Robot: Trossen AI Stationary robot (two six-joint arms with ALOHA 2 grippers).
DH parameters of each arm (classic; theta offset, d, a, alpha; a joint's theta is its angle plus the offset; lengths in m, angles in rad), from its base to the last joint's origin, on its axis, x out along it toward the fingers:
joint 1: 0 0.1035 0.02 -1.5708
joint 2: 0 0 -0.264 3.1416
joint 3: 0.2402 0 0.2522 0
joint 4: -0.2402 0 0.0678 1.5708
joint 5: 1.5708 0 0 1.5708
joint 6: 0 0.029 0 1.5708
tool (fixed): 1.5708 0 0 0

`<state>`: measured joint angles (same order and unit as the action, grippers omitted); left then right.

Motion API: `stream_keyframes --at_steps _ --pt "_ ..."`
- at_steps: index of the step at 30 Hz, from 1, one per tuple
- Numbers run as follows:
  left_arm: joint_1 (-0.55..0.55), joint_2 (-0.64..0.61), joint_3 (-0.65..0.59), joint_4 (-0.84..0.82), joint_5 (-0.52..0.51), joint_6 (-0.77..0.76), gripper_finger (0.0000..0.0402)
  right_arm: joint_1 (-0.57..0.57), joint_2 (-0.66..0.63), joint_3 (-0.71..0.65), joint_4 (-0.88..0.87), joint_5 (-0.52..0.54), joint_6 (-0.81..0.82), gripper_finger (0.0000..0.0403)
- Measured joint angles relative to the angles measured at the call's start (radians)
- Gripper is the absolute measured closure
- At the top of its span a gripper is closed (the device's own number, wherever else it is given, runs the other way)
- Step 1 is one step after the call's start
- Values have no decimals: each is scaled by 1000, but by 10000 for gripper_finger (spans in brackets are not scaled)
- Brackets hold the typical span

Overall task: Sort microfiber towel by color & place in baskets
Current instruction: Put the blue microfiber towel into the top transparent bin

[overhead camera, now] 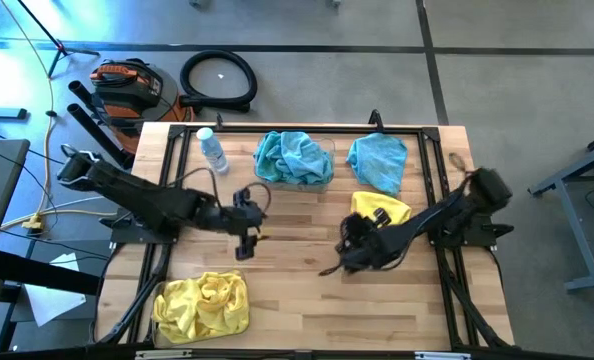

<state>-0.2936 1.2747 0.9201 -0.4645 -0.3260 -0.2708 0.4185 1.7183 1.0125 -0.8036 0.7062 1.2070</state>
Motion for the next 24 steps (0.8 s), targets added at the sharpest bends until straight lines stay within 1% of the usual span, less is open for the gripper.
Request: stream_keyframes --at_steps 4,7,8,12,14,17,21,24 --pt "28 -85 -90 109 0 15 142 -53 -175 -160 141 -4 -103 304" --pt "28 -149 -174 187 1 15 142 -124 -310 -234 166 -3 -177 304" --pt "28 -167 -198 227 2 15 142 -151 -354 -253 165 6 -199 304" --pt "28 -248 -290 311 0 14 142 -278 -493 -298 163 106 -254 304" --pt "28 -292 -323 306 0 18 142 -351 -532 -303 174 124 -297 304" --pt "28 -342 -353 317 -1 35 142 -467 -560 -309 187 113 -340 304" --pt "28 -390 -378 308 -1 43 142 -615 -552 -309 208 33 -412 303" --pt "28 -398 -380 302 -2 40 142 -715 -534 -309 224 -36 -478 303"
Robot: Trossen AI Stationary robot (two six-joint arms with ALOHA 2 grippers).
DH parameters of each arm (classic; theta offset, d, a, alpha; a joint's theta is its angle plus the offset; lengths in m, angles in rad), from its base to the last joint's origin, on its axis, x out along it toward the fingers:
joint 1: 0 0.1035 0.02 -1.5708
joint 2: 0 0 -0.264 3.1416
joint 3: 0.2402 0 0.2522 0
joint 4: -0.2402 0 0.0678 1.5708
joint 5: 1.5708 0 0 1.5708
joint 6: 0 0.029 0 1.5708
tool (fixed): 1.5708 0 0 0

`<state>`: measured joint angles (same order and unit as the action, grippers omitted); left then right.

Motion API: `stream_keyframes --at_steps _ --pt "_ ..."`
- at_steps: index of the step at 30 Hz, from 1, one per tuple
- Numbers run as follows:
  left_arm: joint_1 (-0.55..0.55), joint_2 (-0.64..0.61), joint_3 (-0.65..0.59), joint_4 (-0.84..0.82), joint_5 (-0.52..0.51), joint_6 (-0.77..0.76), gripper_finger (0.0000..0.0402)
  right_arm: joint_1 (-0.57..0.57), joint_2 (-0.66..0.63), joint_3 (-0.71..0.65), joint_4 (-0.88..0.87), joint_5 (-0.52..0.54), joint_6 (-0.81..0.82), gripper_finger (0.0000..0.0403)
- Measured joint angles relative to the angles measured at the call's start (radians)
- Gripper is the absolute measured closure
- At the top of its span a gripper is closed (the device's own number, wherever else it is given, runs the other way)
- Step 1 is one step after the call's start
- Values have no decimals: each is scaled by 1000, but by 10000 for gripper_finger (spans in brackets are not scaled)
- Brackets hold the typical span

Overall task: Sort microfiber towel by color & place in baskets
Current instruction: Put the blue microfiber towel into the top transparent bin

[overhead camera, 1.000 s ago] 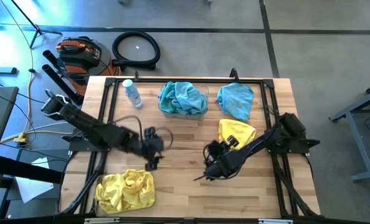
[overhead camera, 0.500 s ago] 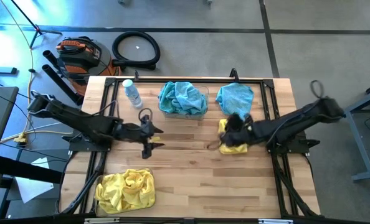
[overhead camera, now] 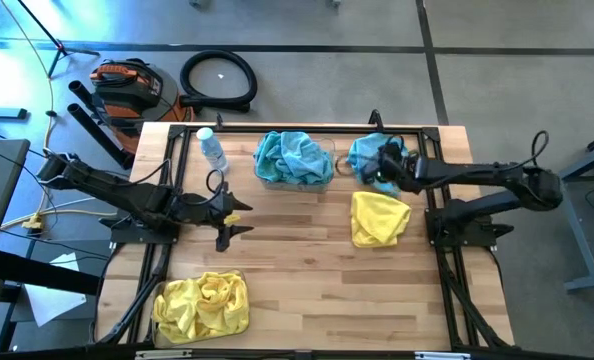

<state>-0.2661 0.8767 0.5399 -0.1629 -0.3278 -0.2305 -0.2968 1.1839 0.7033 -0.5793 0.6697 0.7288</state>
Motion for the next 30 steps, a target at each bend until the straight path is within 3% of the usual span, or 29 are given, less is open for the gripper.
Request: stream_keyframes --at_steps 9,21,30 --pt "0 7 -1 -10 0 -1 142 -215 80 0 58 -164 -73 303" --pt "0 8 -1 -3 0 -3 142 -284 392 1 130 -282 -76 304" --pt "0 8 -1 -4 -1 -3 142 -275 493 13 149 -223 -82 312"
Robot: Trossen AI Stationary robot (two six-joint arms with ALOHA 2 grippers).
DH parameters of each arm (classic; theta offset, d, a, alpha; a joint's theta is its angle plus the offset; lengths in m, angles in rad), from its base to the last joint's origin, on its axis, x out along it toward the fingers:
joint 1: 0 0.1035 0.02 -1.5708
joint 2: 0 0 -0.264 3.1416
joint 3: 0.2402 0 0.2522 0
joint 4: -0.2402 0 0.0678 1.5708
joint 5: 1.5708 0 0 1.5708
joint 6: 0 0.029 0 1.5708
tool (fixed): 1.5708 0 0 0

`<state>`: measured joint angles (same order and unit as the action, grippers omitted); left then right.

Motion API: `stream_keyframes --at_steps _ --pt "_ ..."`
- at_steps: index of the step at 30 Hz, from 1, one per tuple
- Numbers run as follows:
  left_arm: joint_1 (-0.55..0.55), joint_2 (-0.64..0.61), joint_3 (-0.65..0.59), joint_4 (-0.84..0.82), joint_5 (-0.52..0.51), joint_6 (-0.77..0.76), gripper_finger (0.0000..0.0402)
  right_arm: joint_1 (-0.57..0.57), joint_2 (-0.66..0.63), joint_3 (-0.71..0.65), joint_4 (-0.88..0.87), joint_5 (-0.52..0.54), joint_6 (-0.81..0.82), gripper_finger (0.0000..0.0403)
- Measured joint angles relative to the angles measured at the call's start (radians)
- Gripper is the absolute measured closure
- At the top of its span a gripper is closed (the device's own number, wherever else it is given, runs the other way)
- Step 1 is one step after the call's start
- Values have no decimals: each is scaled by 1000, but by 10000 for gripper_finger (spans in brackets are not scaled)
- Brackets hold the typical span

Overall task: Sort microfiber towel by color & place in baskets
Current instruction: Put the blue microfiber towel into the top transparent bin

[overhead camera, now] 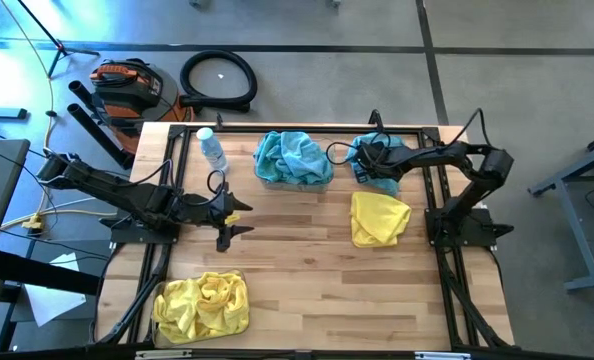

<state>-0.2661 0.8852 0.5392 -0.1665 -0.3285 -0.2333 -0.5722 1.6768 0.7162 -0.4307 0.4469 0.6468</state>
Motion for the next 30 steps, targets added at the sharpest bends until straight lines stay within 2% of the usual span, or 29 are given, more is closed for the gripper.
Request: stream_keyframes --at_steps 6,10,15,18,25,30 --pt "0 0 0 0 0 0 142 7 -62 -11 -27 -31 -42 393" --pt "0 0 0 -1 0 0 142 11 -150 -20 -113 -59 -44 394" --pt "0 0 0 -1 0 0 142 52 -321 -16 -190 5 -29 398" --pt "0 0 0 -1 0 1 142 94 -441 -15 -176 32 -20 400" --pt "0 0 0 0 0 1 142 203 -654 -14 13 53 -57 402" --pt "0 0 0 0 -1 1 142 274 -692 -12 266 51 -152 402"
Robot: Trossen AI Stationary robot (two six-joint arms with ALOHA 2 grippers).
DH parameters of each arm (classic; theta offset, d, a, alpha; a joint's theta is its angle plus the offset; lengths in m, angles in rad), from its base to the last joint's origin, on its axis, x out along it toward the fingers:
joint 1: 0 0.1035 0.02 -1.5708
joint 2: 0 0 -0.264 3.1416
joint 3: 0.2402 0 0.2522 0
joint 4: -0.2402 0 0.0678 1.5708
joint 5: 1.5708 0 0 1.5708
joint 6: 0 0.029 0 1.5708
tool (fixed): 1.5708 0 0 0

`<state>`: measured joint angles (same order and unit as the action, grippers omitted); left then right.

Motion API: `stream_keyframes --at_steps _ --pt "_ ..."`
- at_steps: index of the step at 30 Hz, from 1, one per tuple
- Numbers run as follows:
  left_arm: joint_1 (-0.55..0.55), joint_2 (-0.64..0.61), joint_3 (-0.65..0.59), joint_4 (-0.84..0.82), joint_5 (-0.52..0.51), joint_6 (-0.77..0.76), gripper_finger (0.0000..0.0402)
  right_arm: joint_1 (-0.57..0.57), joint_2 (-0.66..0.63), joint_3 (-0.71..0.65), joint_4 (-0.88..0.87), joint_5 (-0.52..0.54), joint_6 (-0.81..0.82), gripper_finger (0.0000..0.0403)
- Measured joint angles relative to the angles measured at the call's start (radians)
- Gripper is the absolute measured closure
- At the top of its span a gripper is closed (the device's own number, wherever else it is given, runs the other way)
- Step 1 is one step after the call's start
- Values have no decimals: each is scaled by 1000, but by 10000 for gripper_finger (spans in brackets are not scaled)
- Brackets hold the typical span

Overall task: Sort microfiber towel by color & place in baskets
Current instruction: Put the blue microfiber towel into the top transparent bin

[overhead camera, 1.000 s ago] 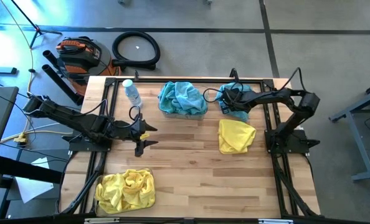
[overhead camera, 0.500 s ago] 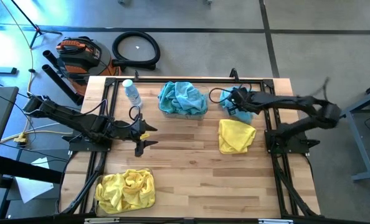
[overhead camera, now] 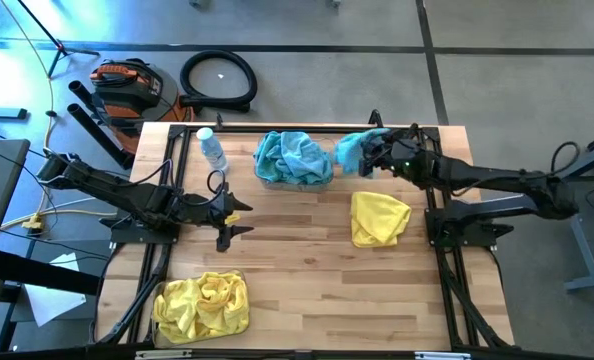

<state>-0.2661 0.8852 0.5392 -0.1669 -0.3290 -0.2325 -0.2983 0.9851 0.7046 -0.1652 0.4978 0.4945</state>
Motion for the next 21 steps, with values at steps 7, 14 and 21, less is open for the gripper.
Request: stream_keyframes --at_steps 7,14,21 --pt "0 0 0 0 -1 1 142 55 97 146 50 -3 -101 402" --pt "0 0 0 0 -23 1 142 79 304 392 -23 -28 -159 403" --pt "0 0 0 -1 -23 1 142 83 563 538 -141 -55 -137 403"
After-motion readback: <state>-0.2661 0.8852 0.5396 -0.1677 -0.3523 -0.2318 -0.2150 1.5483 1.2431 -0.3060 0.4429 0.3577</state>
